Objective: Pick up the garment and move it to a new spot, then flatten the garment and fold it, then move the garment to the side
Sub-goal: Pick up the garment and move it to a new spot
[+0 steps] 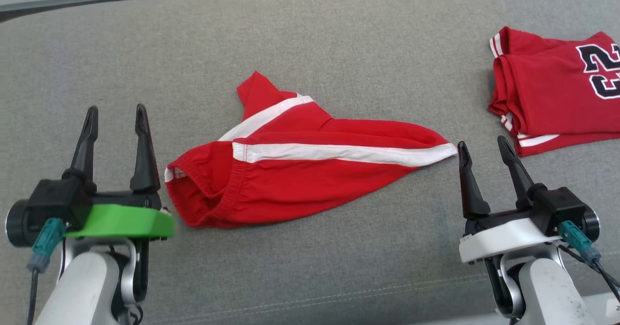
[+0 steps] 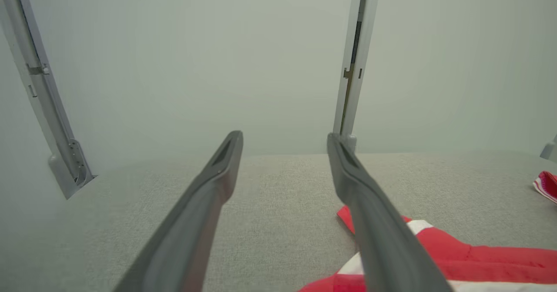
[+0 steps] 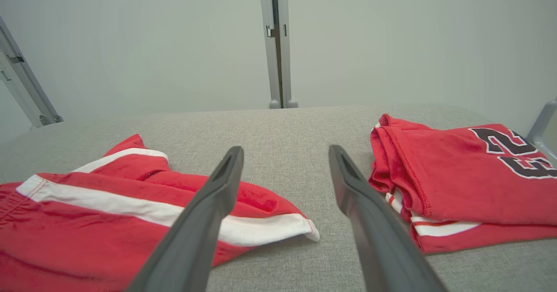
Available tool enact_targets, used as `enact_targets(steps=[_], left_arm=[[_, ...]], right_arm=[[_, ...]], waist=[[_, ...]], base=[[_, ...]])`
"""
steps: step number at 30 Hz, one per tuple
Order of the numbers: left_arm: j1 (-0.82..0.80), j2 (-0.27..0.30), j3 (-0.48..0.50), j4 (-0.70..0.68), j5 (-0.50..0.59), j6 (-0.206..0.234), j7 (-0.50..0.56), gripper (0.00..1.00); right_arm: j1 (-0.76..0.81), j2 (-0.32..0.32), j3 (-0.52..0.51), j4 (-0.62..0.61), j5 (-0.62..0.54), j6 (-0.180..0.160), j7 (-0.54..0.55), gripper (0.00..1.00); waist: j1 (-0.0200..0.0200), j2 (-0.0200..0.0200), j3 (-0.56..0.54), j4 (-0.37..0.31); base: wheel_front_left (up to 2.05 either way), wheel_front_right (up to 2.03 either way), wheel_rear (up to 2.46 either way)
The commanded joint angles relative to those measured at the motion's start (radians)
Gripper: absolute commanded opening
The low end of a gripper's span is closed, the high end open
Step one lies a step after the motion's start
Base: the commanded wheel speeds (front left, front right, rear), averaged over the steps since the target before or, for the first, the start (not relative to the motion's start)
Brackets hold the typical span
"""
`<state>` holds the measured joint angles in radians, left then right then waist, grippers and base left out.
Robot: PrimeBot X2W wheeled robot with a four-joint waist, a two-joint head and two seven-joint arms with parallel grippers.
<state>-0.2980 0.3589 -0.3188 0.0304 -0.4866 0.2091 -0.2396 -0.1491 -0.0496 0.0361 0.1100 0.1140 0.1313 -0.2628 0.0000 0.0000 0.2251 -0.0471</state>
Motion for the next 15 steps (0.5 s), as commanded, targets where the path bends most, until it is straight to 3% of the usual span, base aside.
enact_targets(steps=[1,15], left_arm=[[0.037,0.007,0.011,-0.007,0.0,0.0,-0.01,1.0],[0.261,-0.01,0.036,-0.012,0.057,-0.044,-0.025,1.0]], right_arm=[[0.013,-0.003,-0.005,0.006,-0.007,-0.001,-0.003,1.0],[0.108,-0.003,-0.028,0.049,-0.032,-0.001,-0.003,1.0]], waist=[[0.0,0.0,-0.048,0.038],[0.0,0.0,-0.161,0.077]], base=[[0.0,0.0,0.0],[0.0,0.0,0.0]])
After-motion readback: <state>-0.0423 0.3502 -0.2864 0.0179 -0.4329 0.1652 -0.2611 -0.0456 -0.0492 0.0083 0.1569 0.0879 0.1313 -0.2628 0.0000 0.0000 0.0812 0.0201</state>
